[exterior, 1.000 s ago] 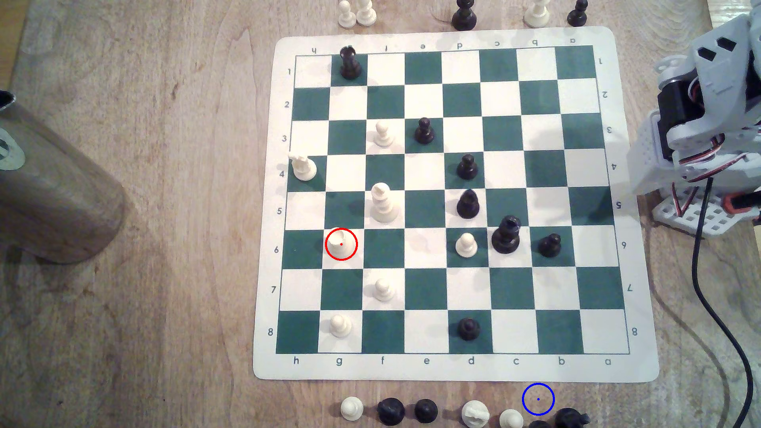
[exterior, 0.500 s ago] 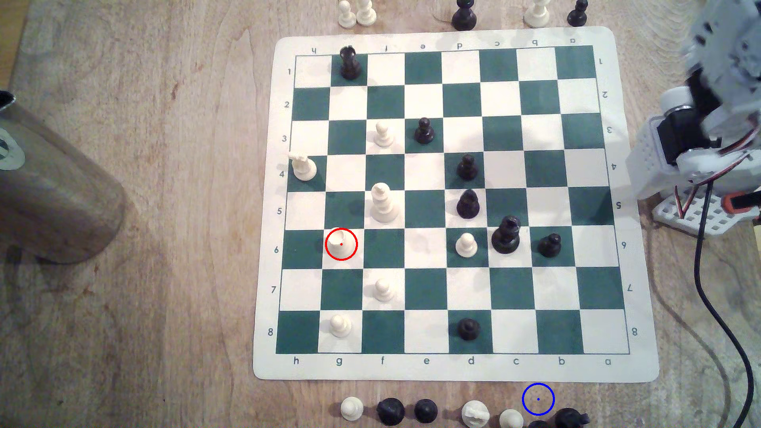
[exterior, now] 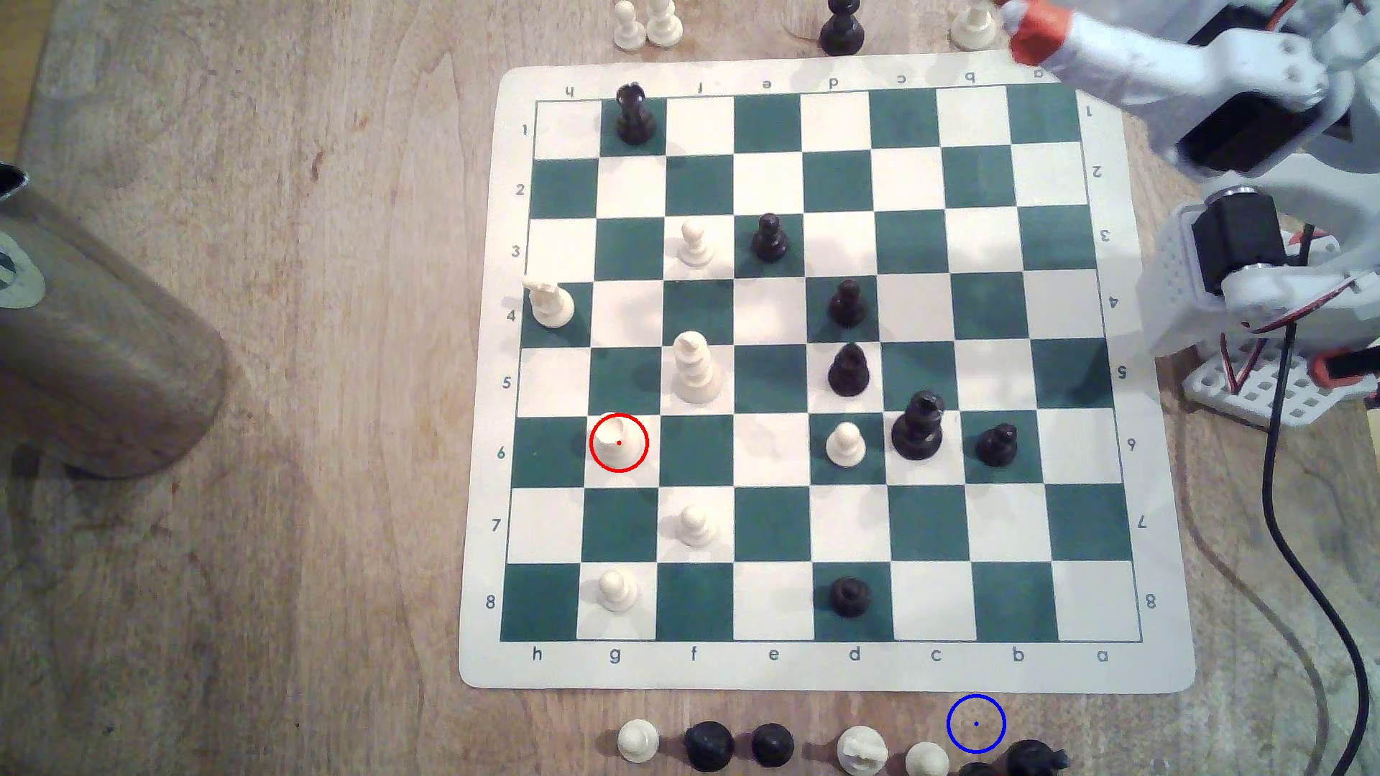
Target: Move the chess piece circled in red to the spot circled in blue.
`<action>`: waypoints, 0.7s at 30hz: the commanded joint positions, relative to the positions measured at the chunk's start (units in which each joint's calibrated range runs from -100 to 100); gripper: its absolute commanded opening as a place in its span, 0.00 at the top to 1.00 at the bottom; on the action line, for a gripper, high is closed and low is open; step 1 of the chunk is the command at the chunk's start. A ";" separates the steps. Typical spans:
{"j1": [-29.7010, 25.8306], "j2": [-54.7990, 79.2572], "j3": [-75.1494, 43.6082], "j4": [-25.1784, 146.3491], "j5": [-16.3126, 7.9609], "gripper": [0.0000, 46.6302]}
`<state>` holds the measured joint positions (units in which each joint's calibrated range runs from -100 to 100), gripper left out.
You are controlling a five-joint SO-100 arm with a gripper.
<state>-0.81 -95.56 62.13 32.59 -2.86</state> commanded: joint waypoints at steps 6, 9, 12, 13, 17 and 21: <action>-2.67 4.22 -7.55 23.68 2.10 0.90; -4.31 10.33 -8.19 25.31 2.39 0.88; -5.41 17.04 -11.27 25.89 2.05 0.88; -5.80 19.33 -12.54 25.89 1.81 0.88; -7.68 32.15 -21.70 26.13 0.00 0.84; -8.14 40.89 -28.59 26.87 -0.98 0.82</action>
<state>-8.55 -63.30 44.33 59.20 -3.00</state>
